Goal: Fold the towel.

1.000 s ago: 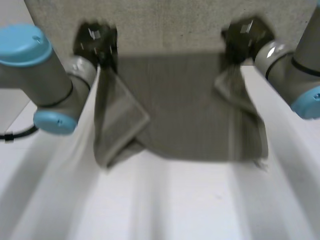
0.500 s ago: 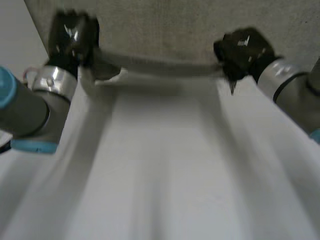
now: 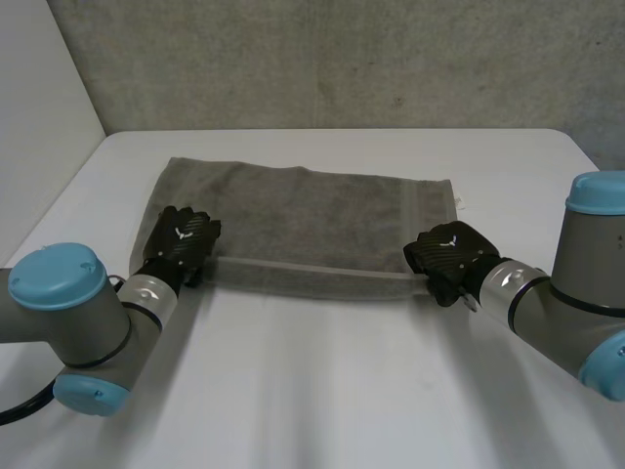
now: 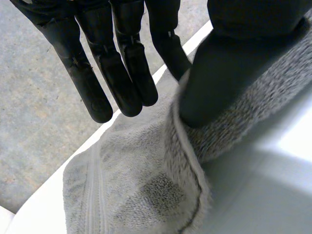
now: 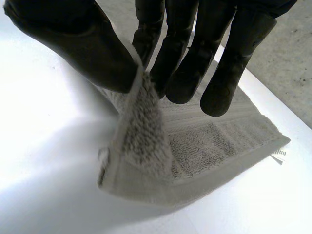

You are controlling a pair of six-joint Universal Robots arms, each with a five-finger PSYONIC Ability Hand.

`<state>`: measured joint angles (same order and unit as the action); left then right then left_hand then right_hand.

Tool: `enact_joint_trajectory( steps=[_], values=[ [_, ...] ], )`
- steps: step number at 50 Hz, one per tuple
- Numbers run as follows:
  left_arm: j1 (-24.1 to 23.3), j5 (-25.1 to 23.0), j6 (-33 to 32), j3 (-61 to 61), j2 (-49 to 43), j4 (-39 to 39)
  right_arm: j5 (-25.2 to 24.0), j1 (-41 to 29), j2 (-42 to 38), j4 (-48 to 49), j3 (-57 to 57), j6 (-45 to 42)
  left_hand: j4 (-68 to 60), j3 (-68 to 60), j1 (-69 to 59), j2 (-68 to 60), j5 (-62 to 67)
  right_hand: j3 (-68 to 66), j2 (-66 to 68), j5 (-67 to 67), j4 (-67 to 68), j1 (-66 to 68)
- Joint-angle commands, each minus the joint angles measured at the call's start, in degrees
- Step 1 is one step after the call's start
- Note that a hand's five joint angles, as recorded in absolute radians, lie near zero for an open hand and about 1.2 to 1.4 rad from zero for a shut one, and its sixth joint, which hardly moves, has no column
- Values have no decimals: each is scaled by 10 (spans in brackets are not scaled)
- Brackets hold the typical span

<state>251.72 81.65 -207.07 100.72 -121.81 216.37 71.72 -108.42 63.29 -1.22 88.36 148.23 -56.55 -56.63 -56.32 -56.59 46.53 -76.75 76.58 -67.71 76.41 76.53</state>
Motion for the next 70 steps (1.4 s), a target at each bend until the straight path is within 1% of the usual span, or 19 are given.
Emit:
enact_joint_trajectory(
  steps=[1,4,6,7,9,11,27,34,37,39,41,44,48,49,57,60,61,62,70],
  values=[
    [10,6,1,-2,3,19,0,12,24,25,26,6,24,25,22,25,-24,-32,34,-23,36,35],
    [14,11,1,0,3,25,0,18,24,31,26,8,55,55,52,55,-54,-32,34,-23,36,35],
    [16,20,1,0,0,27,0,22,24,32,25,9,140,141,138,140,-140,-32,34,-23,36,35],
    [16,20,1,0,0,27,0,26,24,32,22,9,140,141,138,141,-140,-32,34,-23,36,35],
    [18,25,1,1,-10,27,0,29,24,31,19,9,224,225,222,224,-224,-32,34,-23,36,35],
    [20,26,1,2,-16,27,1,33,24,30,17,9,239,240,237,240,-239,-32,34,-23,36,35],
    [53,23,2,8,-11,10,1,49,21,30,9,10,255,256,253,255,-255,-32,34,-23,36,35],
    [70,2,4,14,15,-24,1,50,16,30,9,11,248,249,246,248,-248,-32,34,-23,36,35],
    [80,-12,4,11,15,-32,1,51,15,31,8,11,233,234,231,233,-233,-32,34,-23,36,35],
    [93,-22,4,8,11,-35,1,52,15,31,8,11,193,194,191,193,-193,-32,34,-23,36,35],
    [93,-22,4,8,11,-35,1,53,14,30,8,11,193,193,190,193,-192,-32,34,-23,36,35],
    [101,-28,4,4,5,-34,1,56,14,30,6,20,142,143,140,143,-142,-32,34,-23,36,35],
    [104,-28,4,-6,-7,-35,1,57,12,29,2,35,70,71,68,70,-70,-32,34,-23,36,35],
    [104,-28,4,-6,-7,-35,1,57,12,29,2,36,70,71,67,70,-70,-32,34,-23,36,35],
    [113,-28,7,-14,-12,-35,1,57,12,30,1,36,-97,-96,-99,-96,97,-32,34,-23,36,35],
    [115,-28,7,-14,-12,-34,1,57,12,30,1,36,-110,-109,-112,-110,110,-32,34,-23,36,35],
    [117,-28,7,-14,-12,-34,1,57,12,30,1,36,-145,-144,-147,-145,145,-32,34,-23,36,35],
    [119,-28,9,-15,-12,-34,1,58,12,30,0,36,-224,-223,-226,-223,224,-32,34,-23,36,35],
    [129,-27,10,-17,1,-34,4,62,14,30,-1,38,-235,-234,-237,-234,235,-32,34,-23,36,35]
  ],
)
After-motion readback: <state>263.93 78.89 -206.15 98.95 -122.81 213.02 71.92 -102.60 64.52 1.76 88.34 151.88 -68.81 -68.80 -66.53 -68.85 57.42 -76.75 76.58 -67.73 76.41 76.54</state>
